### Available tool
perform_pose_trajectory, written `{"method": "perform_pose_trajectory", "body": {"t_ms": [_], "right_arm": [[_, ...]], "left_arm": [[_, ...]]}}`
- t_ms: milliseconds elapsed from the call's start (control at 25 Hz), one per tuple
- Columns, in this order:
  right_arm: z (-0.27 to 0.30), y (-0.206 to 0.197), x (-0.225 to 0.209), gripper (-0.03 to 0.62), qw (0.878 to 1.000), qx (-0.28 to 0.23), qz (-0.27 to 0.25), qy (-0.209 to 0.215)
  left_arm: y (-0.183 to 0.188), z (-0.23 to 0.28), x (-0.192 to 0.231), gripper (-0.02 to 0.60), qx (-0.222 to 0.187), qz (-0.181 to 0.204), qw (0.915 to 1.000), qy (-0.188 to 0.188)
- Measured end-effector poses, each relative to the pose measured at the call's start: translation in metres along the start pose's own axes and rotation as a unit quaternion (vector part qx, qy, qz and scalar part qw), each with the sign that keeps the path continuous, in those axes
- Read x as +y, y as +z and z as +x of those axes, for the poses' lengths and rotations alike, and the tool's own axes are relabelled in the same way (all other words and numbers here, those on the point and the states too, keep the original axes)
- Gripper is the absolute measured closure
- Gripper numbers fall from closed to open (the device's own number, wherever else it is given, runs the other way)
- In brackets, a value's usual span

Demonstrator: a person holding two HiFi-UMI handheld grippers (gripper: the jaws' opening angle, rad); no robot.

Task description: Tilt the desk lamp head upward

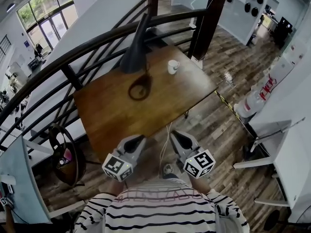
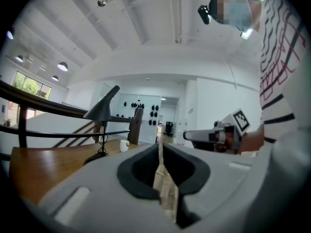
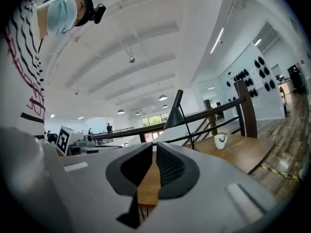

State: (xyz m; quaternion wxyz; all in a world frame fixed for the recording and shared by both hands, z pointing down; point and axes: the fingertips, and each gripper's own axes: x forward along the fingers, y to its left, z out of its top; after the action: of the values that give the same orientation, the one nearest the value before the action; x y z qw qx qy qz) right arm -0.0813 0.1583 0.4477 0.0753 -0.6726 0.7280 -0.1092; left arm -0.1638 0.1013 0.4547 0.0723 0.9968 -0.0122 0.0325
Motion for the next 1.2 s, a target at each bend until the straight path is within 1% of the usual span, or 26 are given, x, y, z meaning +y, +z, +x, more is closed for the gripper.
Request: {"method": "perform_pose_trajectory", "body": {"t_ms": [120, 280, 440, 640, 760, 960, 1080, 1200], "right_arm": [[0.014, 0.003, -0.015, 0.580, 1.000, 0.006, 0.002, 0.015], [0.028, 0.006, -0.046, 0.575, 0.999, 0.014, 0.003, 0.041], [0.036, 0.012, -0.078, 0.545, 0.997, 0.025, 0.000, 0.068], [0.049, 0.018, -0.112, 0.511, 0.995, 0.031, -0.002, 0.090], [0.059, 0.021, -0.124, 0.495, 0.994, 0.033, -0.009, 0.103], [0.080, 0.025, -0.146, 0.440, 0.994, 0.040, -0.010, 0.105], [0.101, 0.027, -0.155, 0.430, 0.994, 0.045, -0.016, 0.103], [0.125, 0.030, -0.160, 0.408, 0.995, 0.047, -0.018, 0.091]], "left_arm": [[0.002, 0.014, 0.010, 0.557, -0.001, 0.002, 0.9999, 0.013], [0.001, 0.042, 0.022, 0.555, 0.001, 0.001, 0.9992, 0.040], [0.001, 0.072, 0.029, 0.543, -0.001, -0.007, 0.9975, 0.070], [0.000, 0.099, 0.037, 0.509, -0.011, -0.021, 0.9952, 0.095], [0.000, 0.107, 0.045, 0.472, -0.018, -0.027, 0.9935, 0.109], [-0.001, 0.124, 0.064, 0.420, -0.015, -0.041, 0.9913, 0.124], [0.005, 0.132, 0.086, 0.391, -0.023, -0.047, 0.9906, 0.126], [0.010, 0.135, 0.112, 0.371, -0.026, -0.055, 0.9905, 0.124]]}}
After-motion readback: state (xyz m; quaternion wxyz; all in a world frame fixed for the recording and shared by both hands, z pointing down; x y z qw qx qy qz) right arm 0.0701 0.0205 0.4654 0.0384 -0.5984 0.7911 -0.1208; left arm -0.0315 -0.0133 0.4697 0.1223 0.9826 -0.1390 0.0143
